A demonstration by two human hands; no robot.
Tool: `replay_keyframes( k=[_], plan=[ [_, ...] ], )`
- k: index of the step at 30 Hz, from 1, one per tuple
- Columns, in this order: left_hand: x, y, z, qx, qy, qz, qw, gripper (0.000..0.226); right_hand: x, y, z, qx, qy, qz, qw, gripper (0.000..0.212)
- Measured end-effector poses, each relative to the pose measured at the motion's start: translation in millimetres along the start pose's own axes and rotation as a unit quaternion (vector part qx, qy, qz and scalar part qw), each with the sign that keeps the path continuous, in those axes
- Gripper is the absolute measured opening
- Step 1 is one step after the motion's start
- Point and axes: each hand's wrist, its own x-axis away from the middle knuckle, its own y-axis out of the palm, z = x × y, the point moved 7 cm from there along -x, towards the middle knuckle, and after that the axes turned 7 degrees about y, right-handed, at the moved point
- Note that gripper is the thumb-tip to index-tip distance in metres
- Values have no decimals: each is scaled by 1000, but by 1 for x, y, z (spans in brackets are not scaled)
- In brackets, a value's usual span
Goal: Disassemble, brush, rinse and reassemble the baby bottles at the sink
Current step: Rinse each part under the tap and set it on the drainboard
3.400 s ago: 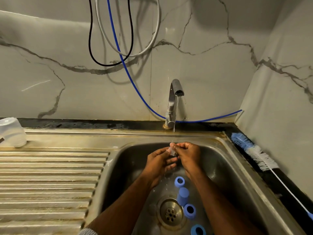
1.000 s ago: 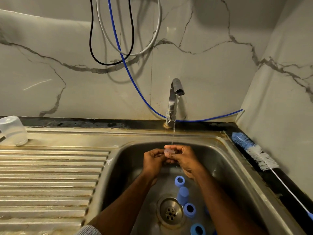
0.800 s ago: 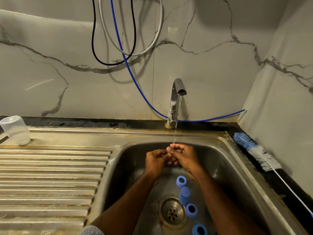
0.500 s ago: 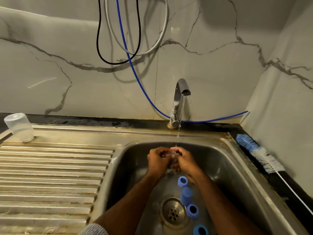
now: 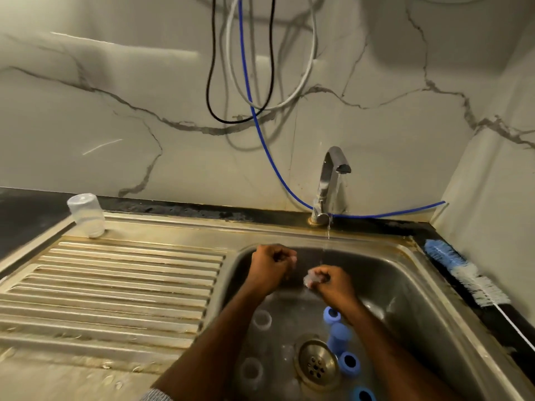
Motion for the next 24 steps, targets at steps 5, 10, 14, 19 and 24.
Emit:
replay_keyframes(
  k=[5, 10, 14, 19, 24],
  plan=[
    [23, -106, 7, -112, 47, -1, 993, 6, 10, 39, -31, 101, -55, -51, 992, 12],
    [37, -228, -18, -194, 4, 73, 978, 3, 17, 65, -91, 64, -120, 20, 990, 17],
    [44, -289, -34, -223, -21, 107, 969, 3, 23, 110, -184, 39, -202, 4, 979, 19],
    [49, -337, -53, -249, -53, 132, 958, 3, 22, 208, -261, 82, -228, -63, 968, 9],
    [58, -369, -74, -250, -88, 147, 953, 2, 9, 274, -298, 108, -217, -60, 968, 11]
  ],
)
